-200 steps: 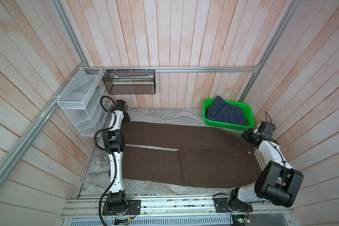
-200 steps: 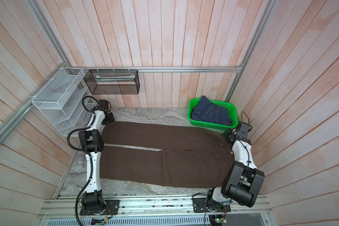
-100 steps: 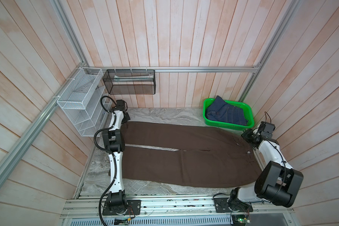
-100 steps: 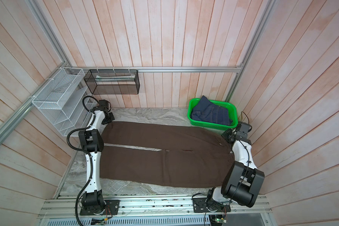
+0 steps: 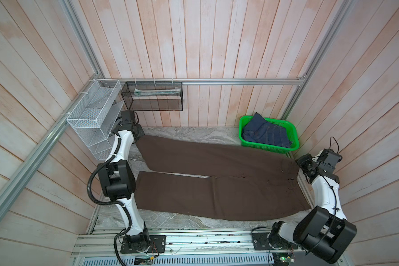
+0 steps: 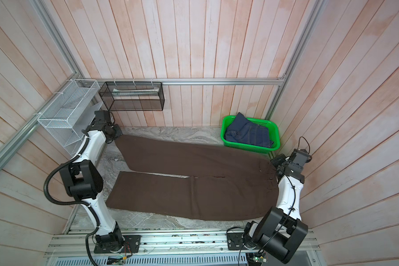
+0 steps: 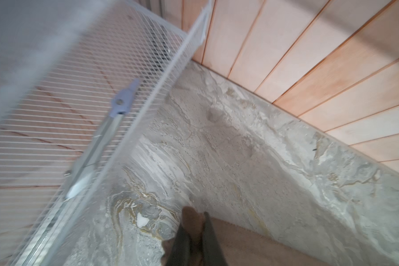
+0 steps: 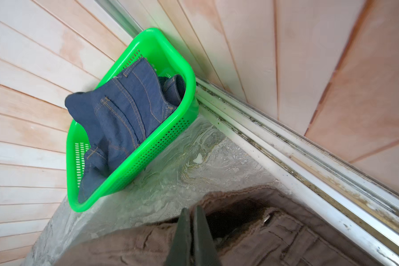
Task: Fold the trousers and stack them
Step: 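Lift the trousers with both grippers and swing them toward the robot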
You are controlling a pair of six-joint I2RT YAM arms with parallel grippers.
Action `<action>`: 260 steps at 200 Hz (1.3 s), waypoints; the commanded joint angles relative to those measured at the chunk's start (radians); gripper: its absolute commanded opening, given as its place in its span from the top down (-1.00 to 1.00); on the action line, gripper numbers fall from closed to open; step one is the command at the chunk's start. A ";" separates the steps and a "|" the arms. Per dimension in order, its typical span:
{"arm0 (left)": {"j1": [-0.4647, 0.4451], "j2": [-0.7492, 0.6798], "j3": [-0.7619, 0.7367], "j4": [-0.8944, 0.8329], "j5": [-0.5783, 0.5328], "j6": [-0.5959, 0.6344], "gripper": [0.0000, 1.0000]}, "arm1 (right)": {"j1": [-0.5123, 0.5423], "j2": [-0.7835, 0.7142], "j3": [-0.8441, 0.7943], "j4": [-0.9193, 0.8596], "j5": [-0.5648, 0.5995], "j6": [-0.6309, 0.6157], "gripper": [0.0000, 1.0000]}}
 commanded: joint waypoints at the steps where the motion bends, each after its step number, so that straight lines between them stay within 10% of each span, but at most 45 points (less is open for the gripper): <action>1: 0.025 -0.084 -0.123 0.098 -0.009 -0.018 1.00 | -0.023 -0.047 -0.019 0.042 -0.053 0.014 1.00; 62: 0.091 -0.235 -0.252 0.143 0.042 -0.041 1.00 | -0.023 -0.016 0.015 0.147 -0.105 0.101 1.00; 196: 0.099 0.100 0.329 -0.001 0.161 -0.057 1.00 | 0.078 0.394 0.459 0.245 -0.025 0.151 1.00; 260: 0.098 -0.176 -0.169 0.155 0.171 -0.083 1.00 | 0.071 0.330 0.308 0.274 0.025 0.056 1.00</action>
